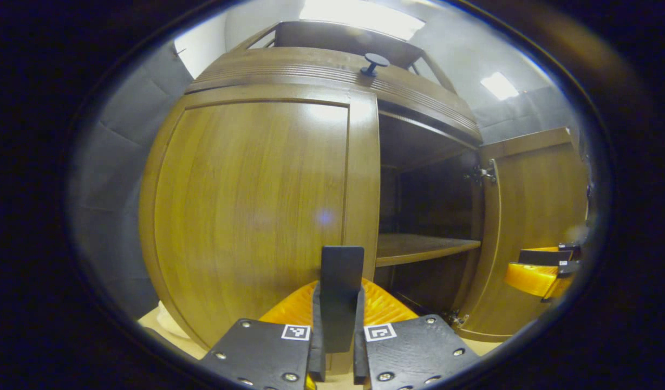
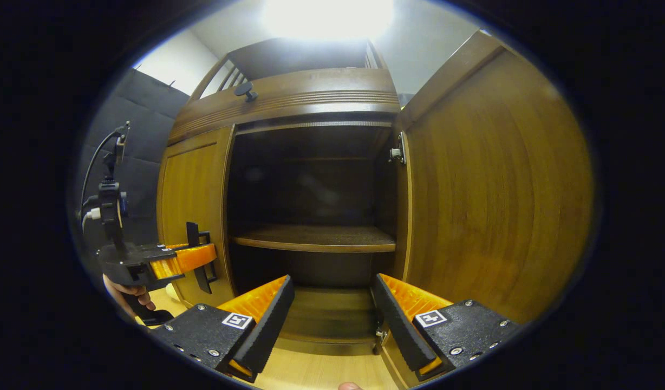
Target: Open the right door of the double-door shoe cabinet with the right hand, and open the left door with the left hand.
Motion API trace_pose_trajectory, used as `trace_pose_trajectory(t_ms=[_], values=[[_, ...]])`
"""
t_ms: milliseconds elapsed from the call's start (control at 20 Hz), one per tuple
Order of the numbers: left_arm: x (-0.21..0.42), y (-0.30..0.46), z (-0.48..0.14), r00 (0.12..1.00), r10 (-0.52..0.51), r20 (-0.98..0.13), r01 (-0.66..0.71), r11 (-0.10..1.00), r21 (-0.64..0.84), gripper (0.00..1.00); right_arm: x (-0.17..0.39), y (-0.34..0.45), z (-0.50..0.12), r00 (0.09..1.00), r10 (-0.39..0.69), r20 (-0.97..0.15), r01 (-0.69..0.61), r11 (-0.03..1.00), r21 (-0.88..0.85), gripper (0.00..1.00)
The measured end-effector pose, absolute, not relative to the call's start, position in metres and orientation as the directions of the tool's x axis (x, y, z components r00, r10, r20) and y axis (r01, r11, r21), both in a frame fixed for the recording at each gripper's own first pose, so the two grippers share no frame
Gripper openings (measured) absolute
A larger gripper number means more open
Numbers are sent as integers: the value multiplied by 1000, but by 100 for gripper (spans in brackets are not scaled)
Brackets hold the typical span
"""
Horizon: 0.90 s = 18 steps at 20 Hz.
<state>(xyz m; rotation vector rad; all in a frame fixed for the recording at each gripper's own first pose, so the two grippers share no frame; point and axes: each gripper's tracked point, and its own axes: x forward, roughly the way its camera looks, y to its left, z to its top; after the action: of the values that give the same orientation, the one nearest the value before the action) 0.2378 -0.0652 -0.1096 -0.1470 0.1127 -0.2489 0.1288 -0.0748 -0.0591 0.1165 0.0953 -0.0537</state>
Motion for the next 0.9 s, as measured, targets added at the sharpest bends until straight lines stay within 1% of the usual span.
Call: trace_pose_trajectory(t_ms=[50, 150, 200, 250, 300, 350, 400, 450, 500, 550, 800, 850, 900], values=[[237, -64, -105, 962, -260, -87, 244, 956, -163, 28, 130, -75, -60, 994, -43, -100, 56, 991, 123, 92], [235, -61, -100, 960, -270, -78, 256, 954, -156, 28, 130, -75, -61, 993, -28, -116, 43, 991, 126, 92], [235, -61, -99, 958, -275, -78, 261, 953, -156, 28, 131, -76, -60, 992, -26, -124, 41, 992, 119, 93], [234, -61, -98, 956, -283, -74, 269, 950, -157, 21, 131, -75, -61, 992, -24, -127, 38, 993, 112, 93], [232, -60, -95, 953, -294, -69, 281, 947, -156, 28, 131, -74, -61, 991, -22, -130, 36, 993, 108, 93], [229, -59, -93, 950, -305, -61, 293, 944, -154, 28, 131, -74, -61, 991, -18, -132, 32, 994, 104, 93], [229, -58, -90, 948, -315, -54, 303, 940, -156, 22, 131, -74, -62, 991, -14, -134, 27, 995, 98, 93], [228, -57, -87, 945, -323, -49, 312, 937, -160, 28, 132, -75, -62, 990, -13, -139, 25, 996, 88, 93], [227, -55, -85, 943, -330, -47, 319, 934, -162, 22, 133, -76, -62, 989, -16, -146, 28, 996, 79, 92], [227, -54, -87, 941, -335, -45, 324, 932, -161, 28, 131, -75, -61, 988, -19, -152, 30, 997, 73, 92], [227, -55, -87, 939, -341, -37, 332, 931, -155, 28, 131, -75, -62, 987, -13, -162, 26, 996, 82, 92], [226, -56, -88, 940, -341, -36, 332, 931, -154, 22, 130, -73, -62, 986, -10, -168, 24, 996, 85, 93], [226, -55, -87, 940, -339, -35, 330, 931, -154, 23, 130, -74, -62, 985, -9, -171, 24, 996, 86, 93]])
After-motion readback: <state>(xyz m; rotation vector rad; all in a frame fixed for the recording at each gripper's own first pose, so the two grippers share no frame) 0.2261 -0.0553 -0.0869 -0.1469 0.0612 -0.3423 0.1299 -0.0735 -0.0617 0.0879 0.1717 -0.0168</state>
